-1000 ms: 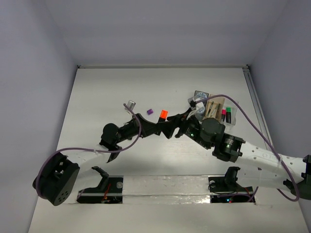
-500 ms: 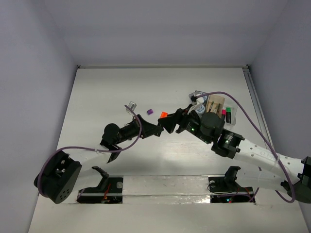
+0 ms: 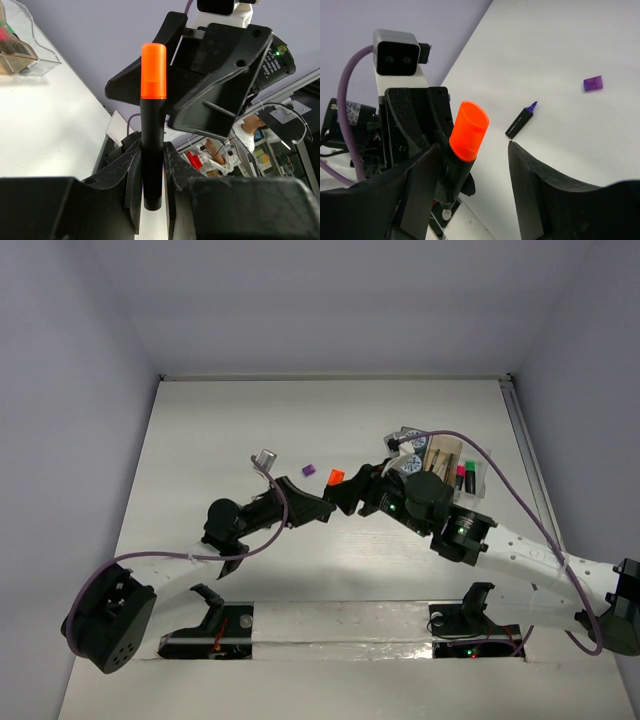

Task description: Sort the stationery into containers

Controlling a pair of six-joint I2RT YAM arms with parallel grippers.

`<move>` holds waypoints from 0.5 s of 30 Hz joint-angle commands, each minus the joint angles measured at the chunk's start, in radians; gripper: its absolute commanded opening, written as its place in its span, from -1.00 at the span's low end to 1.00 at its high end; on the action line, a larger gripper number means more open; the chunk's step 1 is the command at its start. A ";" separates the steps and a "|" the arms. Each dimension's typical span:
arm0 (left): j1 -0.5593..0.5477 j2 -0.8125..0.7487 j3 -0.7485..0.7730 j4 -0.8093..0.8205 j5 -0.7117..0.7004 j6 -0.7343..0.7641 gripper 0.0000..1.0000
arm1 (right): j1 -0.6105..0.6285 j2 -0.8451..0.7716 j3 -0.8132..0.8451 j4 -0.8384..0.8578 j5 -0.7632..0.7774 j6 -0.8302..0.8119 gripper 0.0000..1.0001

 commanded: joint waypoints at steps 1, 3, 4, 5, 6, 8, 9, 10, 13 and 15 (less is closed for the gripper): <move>-0.019 -0.011 0.045 0.527 0.010 0.024 -1.00 | -0.001 0.011 0.010 0.063 -0.034 0.002 0.19; -0.019 -0.002 0.043 0.541 0.008 0.016 -1.00 | -0.001 0.022 0.010 0.082 -0.049 0.005 0.12; -0.019 0.001 0.042 0.547 0.008 0.015 -1.00 | -0.001 0.026 0.010 0.086 -0.051 0.007 0.08; -0.019 0.002 0.040 0.555 0.008 0.012 -1.00 | -0.001 0.029 0.010 0.093 -0.054 0.012 0.00; -0.019 0.006 0.037 0.557 0.008 0.010 -1.00 | -0.001 0.035 0.007 0.106 -0.059 0.015 -0.06; -0.019 0.006 0.034 0.557 0.008 0.007 -1.00 | -0.001 0.040 0.003 0.113 -0.071 0.024 -0.27; -0.019 0.006 0.031 0.557 0.005 0.007 -1.00 | -0.001 0.042 0.001 0.119 -0.071 0.027 -0.31; -0.019 0.006 0.031 0.557 0.007 0.007 -1.00 | -0.001 0.040 0.000 0.120 -0.068 0.028 -0.39; -0.019 0.006 0.023 0.555 -0.004 0.007 -1.00 | -0.001 0.036 -0.004 0.117 -0.054 0.030 -0.69; -0.019 0.007 0.019 0.555 -0.009 0.007 -0.68 | -0.001 0.029 0.001 0.103 -0.031 0.022 -0.77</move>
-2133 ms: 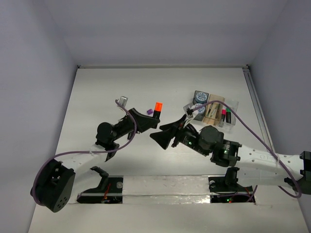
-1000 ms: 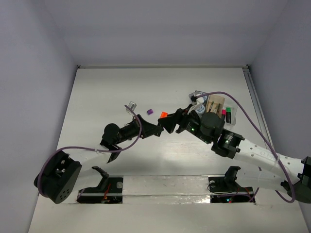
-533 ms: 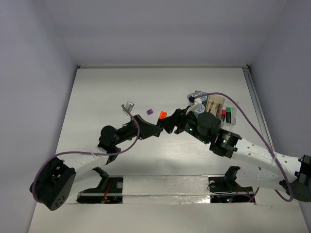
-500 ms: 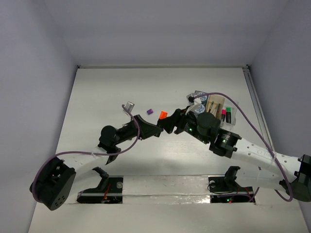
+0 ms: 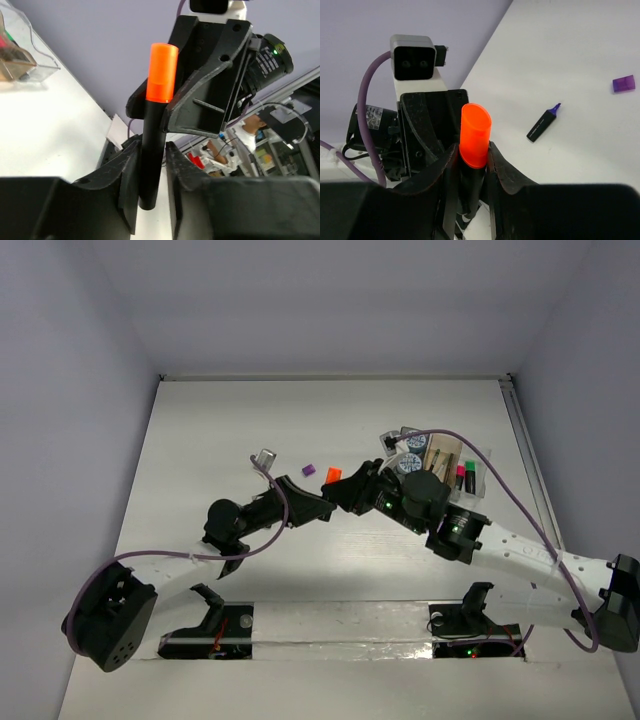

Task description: Sort the stationery into containers

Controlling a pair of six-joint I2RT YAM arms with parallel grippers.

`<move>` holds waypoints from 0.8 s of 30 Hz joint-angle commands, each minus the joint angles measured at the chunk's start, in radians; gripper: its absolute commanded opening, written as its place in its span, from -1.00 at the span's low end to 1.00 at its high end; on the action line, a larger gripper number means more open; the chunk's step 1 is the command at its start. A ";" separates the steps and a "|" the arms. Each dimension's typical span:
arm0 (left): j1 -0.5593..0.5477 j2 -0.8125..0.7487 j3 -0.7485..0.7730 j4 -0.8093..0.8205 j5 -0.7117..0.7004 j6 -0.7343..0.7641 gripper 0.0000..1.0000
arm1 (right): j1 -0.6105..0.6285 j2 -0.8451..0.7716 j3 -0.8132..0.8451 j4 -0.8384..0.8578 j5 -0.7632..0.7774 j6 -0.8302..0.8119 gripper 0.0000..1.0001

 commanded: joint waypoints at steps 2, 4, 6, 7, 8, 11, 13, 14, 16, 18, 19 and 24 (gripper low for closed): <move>-0.006 -0.004 0.009 0.529 0.000 -0.002 -0.32 | 0.001 -0.012 0.011 0.005 0.049 -0.060 -0.88; -0.006 -0.012 0.001 0.523 0.000 0.005 -0.11 | -0.009 -0.016 0.027 -0.031 0.084 -0.072 -0.92; -0.006 -0.027 -0.011 0.491 0.003 0.028 0.02 | -0.035 -0.030 0.031 -0.061 0.118 -0.089 -0.96; -0.006 -0.033 -0.016 0.476 0.003 0.039 0.04 | -0.051 -0.035 0.034 -0.074 0.120 -0.093 -0.97; -0.006 -0.041 -0.022 0.464 0.005 0.047 0.08 | -0.097 -0.038 0.036 -0.090 0.118 -0.093 -0.98; -0.006 -0.082 -0.045 0.380 0.003 0.087 0.15 | -0.197 -0.058 0.024 -0.125 0.114 -0.100 -0.98; -0.006 -0.130 -0.060 0.323 -0.001 0.132 0.15 | -0.248 -0.075 0.018 -0.153 0.120 -0.115 -0.98; -0.006 -0.151 -0.067 0.289 -0.006 0.152 0.13 | -0.274 -0.078 0.018 -0.186 0.121 -0.123 -0.98; -0.006 -0.227 -0.076 0.133 -0.033 0.233 0.10 | -0.353 -0.082 0.025 -0.247 0.155 -0.142 -0.98; -0.006 -0.315 -0.059 -0.121 -0.099 0.307 -0.03 | -0.407 -0.075 0.042 -0.321 0.178 -0.173 -0.98; -0.006 -0.344 -0.051 -0.221 -0.130 0.346 -0.11 | -0.450 -0.066 0.042 -0.337 0.219 -0.187 -0.98; -0.006 -0.472 -0.037 -0.593 -0.303 0.492 -0.28 | -0.627 -0.026 0.047 -0.449 0.281 -0.225 -0.98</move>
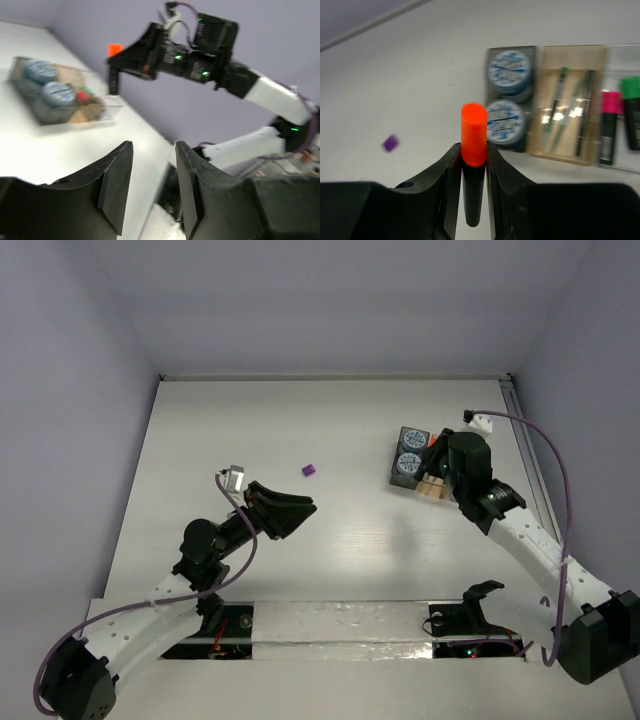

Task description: Sort the stationery into containers

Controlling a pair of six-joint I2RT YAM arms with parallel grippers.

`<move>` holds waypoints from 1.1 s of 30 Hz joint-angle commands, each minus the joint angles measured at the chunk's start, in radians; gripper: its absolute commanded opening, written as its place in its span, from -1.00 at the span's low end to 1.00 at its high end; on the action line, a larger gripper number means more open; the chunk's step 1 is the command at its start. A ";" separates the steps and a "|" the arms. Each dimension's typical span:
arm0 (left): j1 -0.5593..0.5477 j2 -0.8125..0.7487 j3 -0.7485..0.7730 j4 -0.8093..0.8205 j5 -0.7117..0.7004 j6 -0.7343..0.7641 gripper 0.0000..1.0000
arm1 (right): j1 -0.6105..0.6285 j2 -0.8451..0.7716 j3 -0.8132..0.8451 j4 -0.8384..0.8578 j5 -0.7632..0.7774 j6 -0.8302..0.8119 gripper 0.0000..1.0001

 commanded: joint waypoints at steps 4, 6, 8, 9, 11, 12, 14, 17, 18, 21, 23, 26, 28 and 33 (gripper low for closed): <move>-0.005 -0.110 0.011 -0.326 -0.160 0.144 -0.29 | -0.180 0.109 0.084 -0.180 0.183 -0.086 -0.98; -0.005 -0.125 0.005 -0.374 -0.184 0.152 -0.29 | -0.237 0.153 0.104 -0.196 0.171 -0.102 -0.98; -0.005 -0.140 0.002 -0.404 -0.198 0.170 -0.29 | -0.274 0.186 0.136 -0.189 0.167 -0.122 -0.99; -0.005 -0.145 0.002 -0.427 -0.201 0.176 -0.29 | -0.306 0.209 0.151 -0.193 0.156 -0.140 -0.99; -0.005 -0.153 0.006 -0.451 -0.201 0.196 -0.33 | -0.331 0.268 0.200 -0.203 0.148 -0.161 -1.00; -0.005 -0.162 0.006 -0.468 -0.203 0.202 -0.34 | -0.352 0.285 0.216 -0.218 0.148 -0.180 -1.00; -0.005 -0.174 0.003 -0.484 -0.213 0.213 -0.34 | -0.374 0.322 0.242 -0.222 0.150 -0.201 -1.00; -0.005 -0.203 -0.009 -0.499 -0.250 0.222 -0.35 | -0.395 0.370 0.268 -0.200 0.117 -0.249 -0.98; -0.014 -0.214 -0.012 -0.507 -0.264 0.225 -0.35 | -0.395 0.388 0.285 -0.208 0.114 -0.263 -0.97; -0.025 -0.228 -0.008 -0.536 -0.299 0.236 -0.35 | -0.395 0.454 0.299 -0.216 0.116 -0.273 -0.96; -0.034 -0.236 -0.008 -0.544 -0.311 0.242 -0.35 | -0.405 0.477 0.290 -0.206 0.108 -0.272 -0.95; -0.034 -0.245 -0.003 -0.570 -0.348 0.250 -0.34 | -0.405 0.508 0.263 -0.182 0.090 -0.267 -0.92; -0.034 -0.245 0.002 -0.591 -0.374 0.253 -0.35 | -0.414 0.540 0.259 -0.165 0.093 -0.267 -0.89; -0.034 -0.223 0.009 -0.613 -0.408 0.254 -0.33 | -0.414 0.582 0.276 -0.170 0.099 -0.270 -0.61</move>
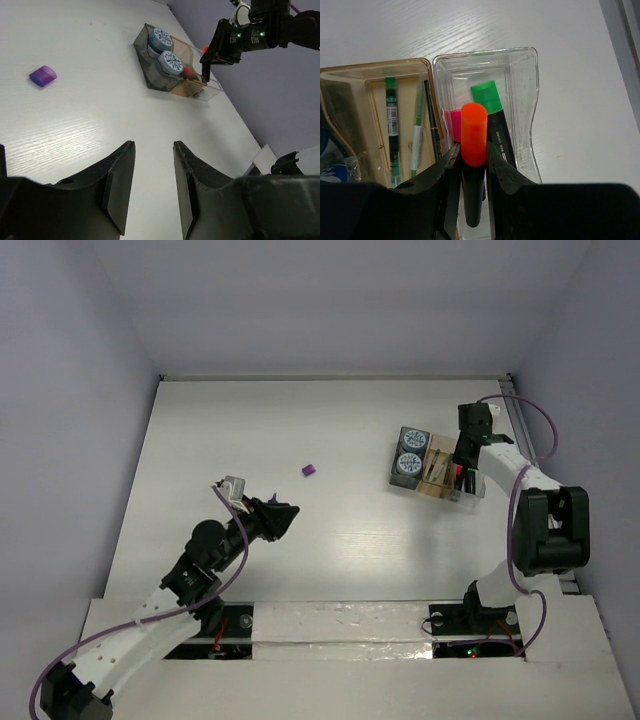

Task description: Sort the stationery into containers

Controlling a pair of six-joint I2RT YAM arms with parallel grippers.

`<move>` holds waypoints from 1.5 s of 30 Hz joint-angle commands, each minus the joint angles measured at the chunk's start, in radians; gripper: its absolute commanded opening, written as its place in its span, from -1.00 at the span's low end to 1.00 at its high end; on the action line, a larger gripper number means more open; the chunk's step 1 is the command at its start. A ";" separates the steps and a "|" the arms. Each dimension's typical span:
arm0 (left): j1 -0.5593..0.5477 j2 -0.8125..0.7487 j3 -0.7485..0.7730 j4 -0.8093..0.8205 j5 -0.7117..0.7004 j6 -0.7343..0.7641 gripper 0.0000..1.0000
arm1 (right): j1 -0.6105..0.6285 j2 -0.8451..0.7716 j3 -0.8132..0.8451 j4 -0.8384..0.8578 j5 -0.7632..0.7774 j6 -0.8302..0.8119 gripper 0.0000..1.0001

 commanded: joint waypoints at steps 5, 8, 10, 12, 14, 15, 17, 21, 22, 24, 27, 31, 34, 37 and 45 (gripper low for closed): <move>-0.003 0.049 0.025 -0.009 -0.065 0.022 -0.28 | -0.006 0.032 0.035 -0.011 0.017 0.000 -0.15; -0.003 0.071 0.039 -0.033 -0.121 0.025 -0.24 | -0.006 0.019 0.024 -0.025 0.009 0.030 0.11; -0.003 0.084 0.050 -0.050 -0.154 0.029 -0.23 | -0.006 -0.013 0.012 -0.030 0.006 0.061 0.24; -0.003 0.101 0.061 -0.067 -0.187 0.029 -0.20 | -0.006 -0.092 0.000 -0.030 0.000 0.090 0.29; -0.003 0.137 0.081 -0.084 -0.217 0.027 -0.19 | -0.006 -0.172 -0.026 -0.021 -0.073 0.104 0.29; -0.003 0.153 0.088 -0.104 -0.246 0.027 -0.19 | -0.006 -0.219 -0.043 -0.004 -0.118 0.121 0.23; -0.003 0.204 0.116 -0.125 -0.279 0.019 -0.18 | -0.006 -0.374 -0.125 0.097 -0.307 0.138 -0.08; 0.015 0.290 0.142 -0.185 -0.344 -0.014 -0.16 | 0.069 -0.540 -0.223 0.238 -0.555 0.228 -1.00; 0.015 0.324 0.157 -0.202 -0.355 -0.022 -0.16 | 0.142 -0.551 -0.232 0.255 -0.565 0.233 -1.00; 0.025 0.351 0.168 -0.231 -0.376 -0.030 -0.15 | 0.216 -0.568 -0.259 0.272 -0.568 0.233 -1.00; 0.045 0.413 0.191 -0.265 -0.410 -0.042 -0.16 | 0.308 -0.576 -0.304 0.333 -0.612 0.244 -1.00; 0.045 0.495 0.229 -0.325 -0.471 -0.047 -0.19 | 0.379 -0.587 -0.380 0.435 -0.684 0.265 -1.00; 0.069 0.525 0.255 -0.368 -0.490 -0.045 -0.19 | 0.420 -0.579 -0.408 0.476 -0.723 0.270 -0.97; 0.113 0.539 0.260 -0.377 -0.445 -0.040 -0.22 | 0.442 -0.568 -0.448 0.525 -0.744 0.285 -0.95; 0.154 0.627 0.256 -0.267 -0.265 0.012 -0.33 | 0.469 -0.518 -0.485 0.596 -0.789 0.279 -0.92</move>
